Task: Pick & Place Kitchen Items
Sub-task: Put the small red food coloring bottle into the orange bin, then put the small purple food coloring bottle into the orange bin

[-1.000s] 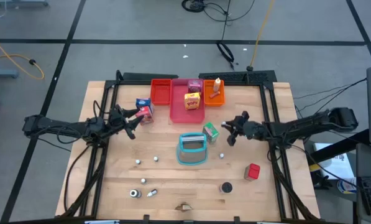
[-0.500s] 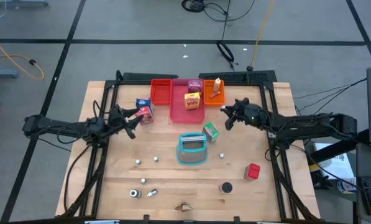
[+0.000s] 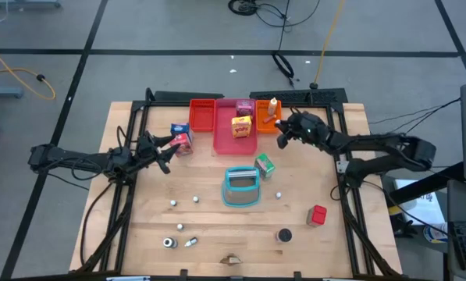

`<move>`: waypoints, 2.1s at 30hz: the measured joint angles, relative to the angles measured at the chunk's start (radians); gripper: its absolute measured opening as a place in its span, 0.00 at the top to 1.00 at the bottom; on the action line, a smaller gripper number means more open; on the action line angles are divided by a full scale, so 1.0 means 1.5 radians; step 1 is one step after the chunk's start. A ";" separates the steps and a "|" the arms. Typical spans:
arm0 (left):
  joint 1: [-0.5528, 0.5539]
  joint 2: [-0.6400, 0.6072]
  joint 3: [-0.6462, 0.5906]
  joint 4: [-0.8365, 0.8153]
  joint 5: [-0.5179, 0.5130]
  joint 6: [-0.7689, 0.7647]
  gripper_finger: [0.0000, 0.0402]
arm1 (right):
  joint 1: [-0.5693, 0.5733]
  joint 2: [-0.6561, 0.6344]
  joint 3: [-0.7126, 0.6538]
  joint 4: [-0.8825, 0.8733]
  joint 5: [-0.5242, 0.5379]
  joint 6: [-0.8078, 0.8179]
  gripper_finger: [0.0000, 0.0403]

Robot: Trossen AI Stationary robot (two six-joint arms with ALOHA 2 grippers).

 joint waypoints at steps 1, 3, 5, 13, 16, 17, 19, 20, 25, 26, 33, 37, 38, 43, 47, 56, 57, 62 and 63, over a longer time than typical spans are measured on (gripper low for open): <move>0.000 0.000 0.000 0.000 0.000 0.000 0.51 | -0.005 0.013 0.007 0.003 -0.002 0.000 0.88; 0.000 0.000 0.000 0.000 0.000 0.000 0.51 | -0.012 0.040 0.024 0.006 -0.003 0.000 0.88; 0.000 0.000 0.000 0.000 0.000 0.000 0.51 | -0.016 0.065 0.041 0.006 -0.003 -0.006 0.88; 0.000 0.000 0.000 -0.001 0.000 0.000 0.51 | -0.031 0.147 0.111 0.004 -0.003 -0.026 0.88; 0.000 0.000 0.000 -0.001 0.000 -0.001 0.51 | -0.040 0.168 0.127 0.004 -0.003 -0.034 0.88; 0.000 0.000 0.000 -0.001 0.000 0.000 0.51 | -0.043 0.171 0.128 0.004 -0.003 -0.034 0.88; 0.000 0.000 0.000 -0.001 0.000 -0.001 0.51 | -0.048 0.176 0.129 0.003 -0.003 -0.034 0.87; 0.000 0.000 0.000 -0.001 0.000 -0.001 0.51 | -0.051 0.175 0.129 0.000 -0.003 -0.034 0.86; 0.000 0.000 0.000 -0.002 0.000 -0.001 0.51 | -0.052 0.174 0.129 0.003 -0.003 -0.035 0.76; 0.000 0.000 0.000 -0.002 0.000 -0.001 0.51 | -0.052 0.174 0.129 0.003 -0.003 -0.034 0.74; 0.000 0.000 0.000 -0.004 0.000 -0.001 0.51 | -0.052 0.174 0.129 0.003 -0.003 -0.035 0.63; 0.000 0.000 0.000 -0.004 0.000 -0.001 0.51 | -0.043 0.168 0.129 -0.003 -0.003 -0.035 0.62; 0.000 0.000 0.000 -0.004 0.000 -0.001 0.51 | -0.038 0.163 0.129 -0.008 -0.003 -0.035 0.62; 0.000 0.000 0.000 -0.006 0.000 -0.001 0.51 | -0.007 0.108 0.129 -0.081 -0.003 -0.042 0.63; 0.000 0.000 0.000 -0.008 0.000 0.000 0.51 | 0.028 0.039 0.129 -0.160 -0.003 -0.052 0.63; 0.000 0.000 0.000 -0.015 0.000 -0.003 0.51 | 0.147 -0.105 0.089 -0.241 -0.038 -0.055 0.64; 0.000 0.000 0.000 -0.015 0.000 -0.004 0.51 | 0.160 -0.119 0.078 -0.241 -0.051 -0.055 0.64; 0.000 0.000 0.000 -0.015 0.000 -0.005 0.51 | 0.226 -0.194 0.023 -0.242 -0.056 -0.038 0.64; 0.000 0.000 0.000 -0.014 0.000 -0.005 0.51 | 0.240 -0.207 0.013 -0.242 -0.056 -0.036 0.64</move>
